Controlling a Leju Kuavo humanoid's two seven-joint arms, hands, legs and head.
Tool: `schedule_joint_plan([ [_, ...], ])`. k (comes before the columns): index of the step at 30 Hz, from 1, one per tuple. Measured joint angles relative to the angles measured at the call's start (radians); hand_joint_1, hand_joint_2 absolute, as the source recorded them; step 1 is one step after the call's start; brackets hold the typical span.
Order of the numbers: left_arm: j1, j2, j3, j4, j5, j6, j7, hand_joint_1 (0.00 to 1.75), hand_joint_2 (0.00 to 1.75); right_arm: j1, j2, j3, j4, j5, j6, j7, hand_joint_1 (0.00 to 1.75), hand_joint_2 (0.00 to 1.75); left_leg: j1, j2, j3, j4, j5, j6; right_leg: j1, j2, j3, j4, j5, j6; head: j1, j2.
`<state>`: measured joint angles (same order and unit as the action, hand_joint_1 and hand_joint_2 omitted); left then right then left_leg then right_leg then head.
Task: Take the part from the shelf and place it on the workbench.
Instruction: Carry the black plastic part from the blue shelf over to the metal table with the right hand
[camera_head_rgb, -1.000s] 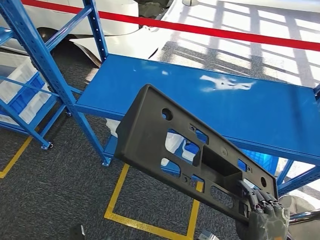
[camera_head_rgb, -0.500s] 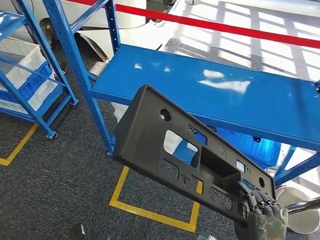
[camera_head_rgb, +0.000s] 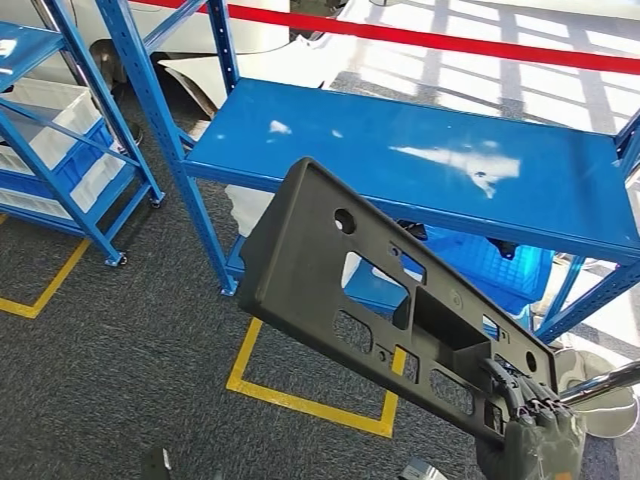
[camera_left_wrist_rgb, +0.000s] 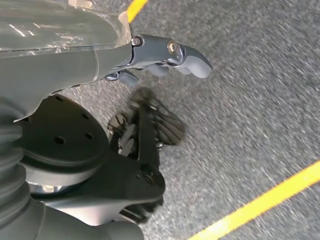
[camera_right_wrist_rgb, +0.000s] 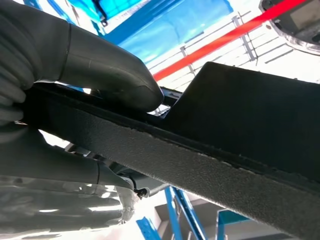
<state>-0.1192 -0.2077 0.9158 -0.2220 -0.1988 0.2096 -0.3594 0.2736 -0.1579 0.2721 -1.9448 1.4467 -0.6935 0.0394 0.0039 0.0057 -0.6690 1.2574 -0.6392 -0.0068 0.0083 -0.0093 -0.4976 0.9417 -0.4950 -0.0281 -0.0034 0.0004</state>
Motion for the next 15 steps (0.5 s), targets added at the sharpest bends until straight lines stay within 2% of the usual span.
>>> schedule_joint_plan([
  [1, 0.000, 0.000, 0.000, 0.000, 0.000, 0.000, 0.000, 0.00, 1.75, 0.000, 0.001, -0.002, 0.000, -0.003, 0.000, -0.001, 1.75, 1.75, 0.001, 0.000, 0.003, 0.033, 0.005, -0.003, 0.000, -0.001, -0.020, 0.009, 0.008, 0.001, 0.000, 0.000],
  [2, 0.000, 0.000, 0.000, 0.000, 0.000, 0.000, 0.000, 0.00, 1.75, 0.000, 0.002, -0.003, 0.000, -0.006, 0.000, -0.003, 1.75, 1.75, 0.003, 0.000, 0.021, 0.033, 0.030, -0.004, -0.001, -0.001, -0.041, 0.020, 0.015, 0.003, 0.000, 0.000],
  [3, 0.000, 0.000, 0.000, 0.000, 0.000, 0.000, 0.000, 0.00, 1.75, 0.001, 0.003, -0.004, 0.000, -0.010, 0.000, -0.005, 1.75, 1.75, 0.005, 0.000, 0.055, -0.003, 0.062, -0.006, -0.002, -0.001, -0.063, 0.034, 0.019, 0.006, 0.000, 0.000],
  [4, 0.000, 0.000, 0.000, 0.000, 0.000, 0.000, 0.000, 0.00, 1.75, 0.001, 0.004, -0.006, 0.000, -0.012, 0.000, -0.008, 1.75, 1.75, 0.007, 0.000, 0.102, -0.066, 0.080, -0.007, -0.002, -0.001, -0.082, 0.049, 0.023, 0.009, 0.000, 0.000],
  [6, -0.001, 0.001, 0.000, 0.000, 0.000, 0.000, 0.000, 0.00, 1.75, 0.001, 0.007, -0.010, -0.002, -0.016, 0.000, -0.013, 1.75, 1.75, 0.008, 0.000, 0.188, -0.199, 0.074, -0.001, -0.002, -0.001, -0.113, 0.078, 0.029, 0.018, 0.000, 0.000],
  [7, -0.001, 0.001, 0.000, 0.000, 0.000, 0.000, 0.000, 0.00, 1.75, 0.002, 0.008, -0.013, -0.004, -0.019, 0.000, -0.016, 1.75, 1.75, 0.006, -0.001, 0.208, -0.237, 0.061, 0.004, -0.001, -0.001, -0.123, 0.086, 0.035, 0.024, 0.001, 0.000],
  [9, 0.000, 0.000, 0.000, 0.000, 0.000, 0.001, 0.000, 0.00, 1.75, 0.004, 0.012, -0.018, -0.007, -0.025, -0.001, -0.025, 1.75, 1.75, 0.003, 0.000, 0.207, -0.254, 0.062, 0.021, -0.002, 0.000, -0.132, 0.089, 0.049, 0.038, 0.001, 0.000],
  [10, -0.001, -0.001, 0.000, 0.000, 0.000, 0.001, 0.000, 0.00, 1.75, 0.005, 0.015, -0.021, -0.008, -0.028, -0.001, -0.031, 1.75, 1.75, 0.003, 0.001, 0.200, -0.254, 0.071, 0.030, -0.004, 0.002, -0.135, 0.092, 0.043, 0.045, 0.002, 0.000],
  [11, -0.001, -0.001, 0.000, 0.000, 0.000, 0.001, 0.000, 0.00, 1.75, 0.006, 0.018, -0.025, -0.009, -0.031, -0.001, -0.036, 1.75, 1.75, 0.005, 0.002, 0.191, -0.255, 0.081, 0.039, -0.006, 0.003, -0.141, 0.108, 0.019, 0.052, 0.002, 0.000],
  [12, -0.001, -0.002, 0.000, 0.000, 0.000, 0.001, 0.000, 0.00, 1.75, 0.007, 0.021, -0.029, -0.010, -0.032, -0.001, -0.041, 1.75, 1.75, 0.007, 0.004, 0.180, -0.256, 0.093, 0.046, -0.008, 0.005, -0.151, 0.142, -0.021, 0.058, 0.003, 0.000],
  [14, -0.001, -0.002, 0.000, 0.000, 0.000, 0.001, 0.000, 0.00, 1.75, 0.007, 0.028, -0.035, -0.010, -0.035, 0.000, -0.049, 1.75, 1.75, 0.005, 0.006, 0.154, -0.255, 0.114, 0.053, -0.012, 0.005, -0.174, 0.256, -0.118, 0.068, 0.005, 0.000],
  [15, -0.001, -0.002, 0.000, 0.000, 0.000, 0.002, 0.000, 0.00, 1.75, 0.008, 0.032, -0.038, -0.010, -0.038, 0.000, -0.052, 1.75, 1.75, 0.004, 0.007, 0.140, -0.253, 0.124, 0.053, -0.014, 0.005, -0.181, 0.314, -0.146, 0.071, 0.005, 0.000],
])
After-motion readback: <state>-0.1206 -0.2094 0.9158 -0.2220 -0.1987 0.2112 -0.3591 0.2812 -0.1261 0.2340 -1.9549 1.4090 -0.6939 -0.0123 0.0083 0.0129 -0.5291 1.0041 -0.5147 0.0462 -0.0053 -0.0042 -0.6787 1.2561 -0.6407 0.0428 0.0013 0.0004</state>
